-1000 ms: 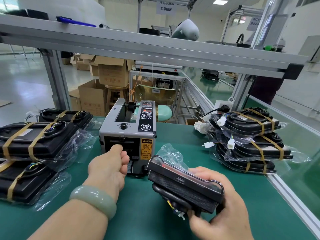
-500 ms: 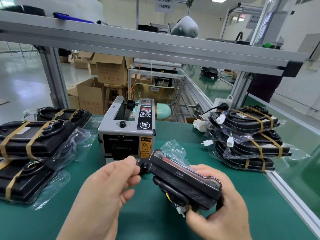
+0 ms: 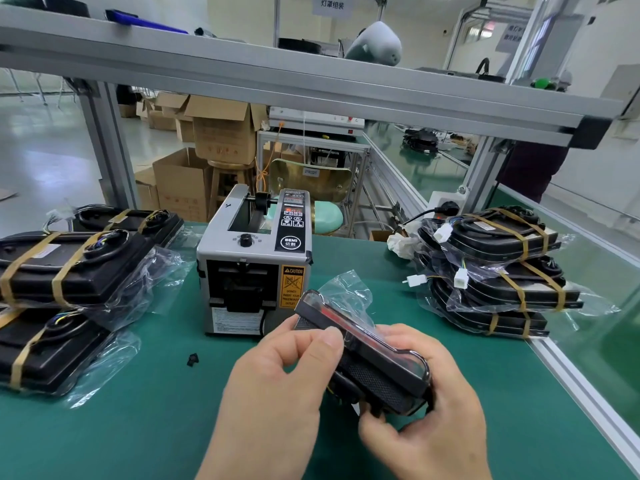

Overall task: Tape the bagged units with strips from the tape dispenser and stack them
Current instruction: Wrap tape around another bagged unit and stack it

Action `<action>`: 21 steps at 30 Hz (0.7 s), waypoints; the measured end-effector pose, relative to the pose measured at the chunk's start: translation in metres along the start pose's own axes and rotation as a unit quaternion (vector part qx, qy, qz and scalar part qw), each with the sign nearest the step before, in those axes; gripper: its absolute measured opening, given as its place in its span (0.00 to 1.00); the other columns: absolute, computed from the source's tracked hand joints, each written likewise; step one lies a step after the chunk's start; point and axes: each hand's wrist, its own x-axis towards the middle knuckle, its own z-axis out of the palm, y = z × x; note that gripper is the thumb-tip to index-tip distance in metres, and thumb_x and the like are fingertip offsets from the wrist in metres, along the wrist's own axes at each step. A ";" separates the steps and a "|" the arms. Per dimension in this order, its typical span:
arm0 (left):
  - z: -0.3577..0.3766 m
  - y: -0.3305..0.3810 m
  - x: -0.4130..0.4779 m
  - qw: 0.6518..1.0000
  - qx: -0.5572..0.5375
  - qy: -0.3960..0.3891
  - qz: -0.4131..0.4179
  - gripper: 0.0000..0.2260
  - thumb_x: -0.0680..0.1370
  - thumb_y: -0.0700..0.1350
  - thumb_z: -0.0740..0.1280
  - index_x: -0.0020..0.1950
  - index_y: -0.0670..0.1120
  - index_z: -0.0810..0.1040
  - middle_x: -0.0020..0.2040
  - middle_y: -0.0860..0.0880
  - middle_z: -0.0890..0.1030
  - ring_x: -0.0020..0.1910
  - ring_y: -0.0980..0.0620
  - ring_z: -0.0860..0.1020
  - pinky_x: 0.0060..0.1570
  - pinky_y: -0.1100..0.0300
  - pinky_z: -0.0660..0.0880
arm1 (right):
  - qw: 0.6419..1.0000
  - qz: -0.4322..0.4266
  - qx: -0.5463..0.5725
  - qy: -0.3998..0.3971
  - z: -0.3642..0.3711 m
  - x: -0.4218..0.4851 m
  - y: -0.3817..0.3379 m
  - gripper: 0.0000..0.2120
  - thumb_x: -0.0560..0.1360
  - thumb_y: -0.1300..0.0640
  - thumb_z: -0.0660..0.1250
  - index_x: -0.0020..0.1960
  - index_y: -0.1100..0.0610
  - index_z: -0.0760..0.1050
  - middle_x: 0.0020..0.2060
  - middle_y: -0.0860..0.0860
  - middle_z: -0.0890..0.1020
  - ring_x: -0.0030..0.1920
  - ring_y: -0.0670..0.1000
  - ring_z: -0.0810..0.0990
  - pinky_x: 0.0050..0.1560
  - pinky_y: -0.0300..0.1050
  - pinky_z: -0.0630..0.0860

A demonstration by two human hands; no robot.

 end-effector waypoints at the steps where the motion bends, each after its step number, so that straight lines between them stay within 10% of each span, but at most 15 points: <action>1: 0.001 0.000 0.000 1.000 0.001 0.002 -0.001 0.19 0.57 0.65 0.66 0.38 0.55 0.86 0.53 0.61 0.83 0.62 0.72 0.70 0.69 0.55 0.61 | 1.000 0.000 -0.003 -0.001 0.000 0.000 0.000 0.28 0.50 0.67 0.69 0.50 0.56 0.77 0.50 0.44 0.82 0.50 0.41 0.81 0.49 0.27 0.72; 21: 0.005 -0.004 0.003 0.999 0.026 0.031 0.005 0.18 0.58 0.66 0.66 0.34 0.53 0.85 0.51 0.53 0.84 0.63 0.67 0.72 0.70 0.52 0.62 | 1.000 0.005 -0.003 -0.003 0.001 -0.002 0.003 0.30 0.51 0.66 0.69 0.52 0.50 0.75 0.52 0.44 0.81 0.53 0.44 0.81 0.52 0.29 0.71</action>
